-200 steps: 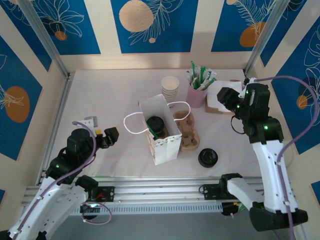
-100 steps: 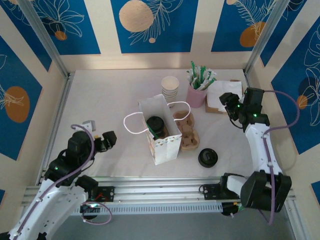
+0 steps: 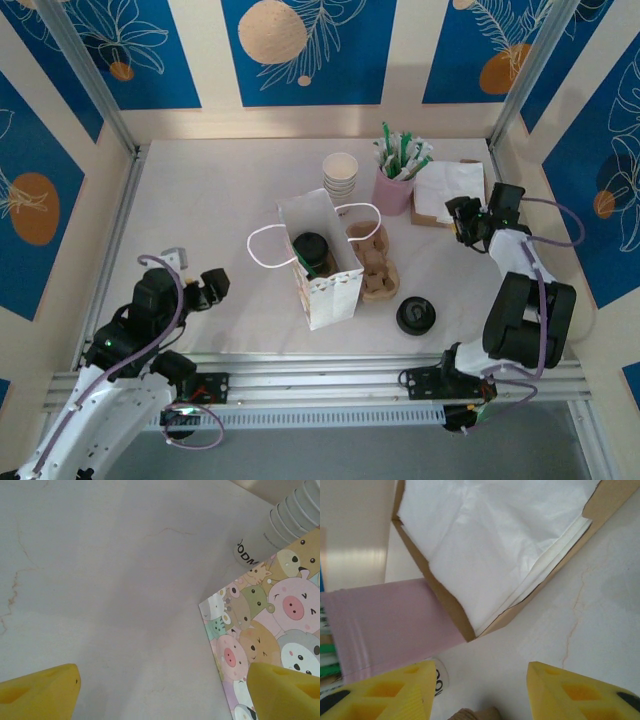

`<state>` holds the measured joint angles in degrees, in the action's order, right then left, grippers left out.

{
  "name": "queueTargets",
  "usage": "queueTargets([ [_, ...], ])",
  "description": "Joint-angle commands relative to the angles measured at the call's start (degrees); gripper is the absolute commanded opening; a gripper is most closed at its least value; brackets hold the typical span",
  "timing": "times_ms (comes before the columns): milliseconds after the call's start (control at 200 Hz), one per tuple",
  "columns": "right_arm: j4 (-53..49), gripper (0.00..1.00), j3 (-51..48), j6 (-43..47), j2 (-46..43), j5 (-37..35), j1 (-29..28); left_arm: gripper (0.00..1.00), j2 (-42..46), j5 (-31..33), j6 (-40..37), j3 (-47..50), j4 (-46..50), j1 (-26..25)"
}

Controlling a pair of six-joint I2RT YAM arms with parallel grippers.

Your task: Pack the takeout coffee

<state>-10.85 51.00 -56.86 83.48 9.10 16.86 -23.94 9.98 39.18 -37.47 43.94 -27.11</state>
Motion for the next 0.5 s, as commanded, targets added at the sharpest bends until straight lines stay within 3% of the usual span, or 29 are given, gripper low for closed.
queueTargets([
  [0,1.69,0.52,1.75,0.51,3.40,0.84,0.28,0.86,0.27,-0.13,1.15,0.47,1.80,0.31],
  [495,9.22,0.49,5.51,-0.64,15.08,-0.30,0.79,0.86,0.30,0.83,2.13,0.69,3.33,0.31],
])
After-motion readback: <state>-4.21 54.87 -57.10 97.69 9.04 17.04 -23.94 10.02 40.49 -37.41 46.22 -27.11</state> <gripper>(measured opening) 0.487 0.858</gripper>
